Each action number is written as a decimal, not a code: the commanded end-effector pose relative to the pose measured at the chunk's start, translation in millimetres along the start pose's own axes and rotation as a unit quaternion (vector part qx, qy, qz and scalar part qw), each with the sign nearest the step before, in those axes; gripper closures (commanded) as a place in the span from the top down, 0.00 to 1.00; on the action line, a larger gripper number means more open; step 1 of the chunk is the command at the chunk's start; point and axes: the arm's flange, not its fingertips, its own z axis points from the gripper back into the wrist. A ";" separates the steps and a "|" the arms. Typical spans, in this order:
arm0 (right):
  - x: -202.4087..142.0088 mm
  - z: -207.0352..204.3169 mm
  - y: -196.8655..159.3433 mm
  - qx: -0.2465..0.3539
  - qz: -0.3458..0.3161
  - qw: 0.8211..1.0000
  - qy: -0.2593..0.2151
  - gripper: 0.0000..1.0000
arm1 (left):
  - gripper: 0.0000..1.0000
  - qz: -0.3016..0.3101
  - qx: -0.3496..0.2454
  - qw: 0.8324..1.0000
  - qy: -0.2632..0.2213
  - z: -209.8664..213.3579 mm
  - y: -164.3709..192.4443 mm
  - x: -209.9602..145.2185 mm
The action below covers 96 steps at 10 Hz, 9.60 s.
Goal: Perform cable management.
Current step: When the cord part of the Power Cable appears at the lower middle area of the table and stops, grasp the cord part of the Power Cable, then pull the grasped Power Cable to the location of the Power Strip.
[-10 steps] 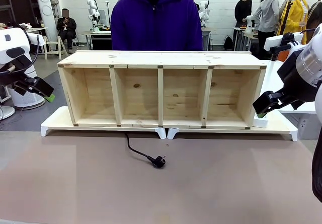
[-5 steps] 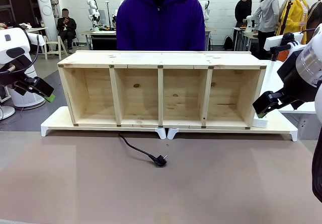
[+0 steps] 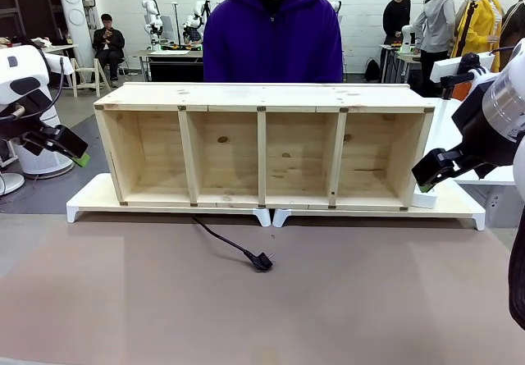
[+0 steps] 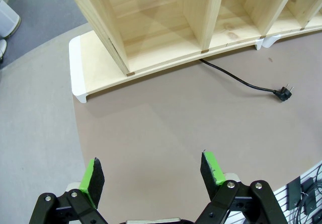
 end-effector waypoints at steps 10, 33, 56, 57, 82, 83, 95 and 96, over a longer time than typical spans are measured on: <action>95.3 -63.5 111.2 0.143 0.173 0.973 0.047 1.00 | 1.00 0.005 0.002 1.000 0.002 -1.0 -0.2 0.1; 129.3 -280.0 252.8 0.241 0.222 0.923 0.199 1.00 | 1.00 0.005 0.002 1.000 0.002 -1.0 -0.2 0.1; 122.9 -351.4 276.9 0.248 0.338 0.886 0.199 0.06 | 1.00 0.005 0.002 1.000 0.002 -1.0 -0.2 0.1; 123.3 -351.2 276.8 0.249 0.338 0.885 0.200 0.20 | 1.00 0.005 0.002 1.000 0.002 -1.0 -0.2 0.1; 33.2 -203.4 166.0 0.134 0.217 0.937 0.239 0.17 | 1.00 0.005 0.002 1.000 0.002 -1.0 -0.2 0.1; 23.4 -191.0 155.5 0.121 0.200 0.944 0.231 0.17 | 1.00 0.005 0.002 1.000 0.002 -1.0 -0.2 0.1; -13.9 -106.1 93.8 0.033 0.065 0.979 0.189 0.17 | 1.00 0.005 0.002 1.000 0.002 -1.0 -0.2 0.1; -13.9 -106.1 93.8 0.033 0.065 0.979 0.189 0.17 | 1.00 0.005 0.002 1.000 0.002 -1.0 -0.2 0.1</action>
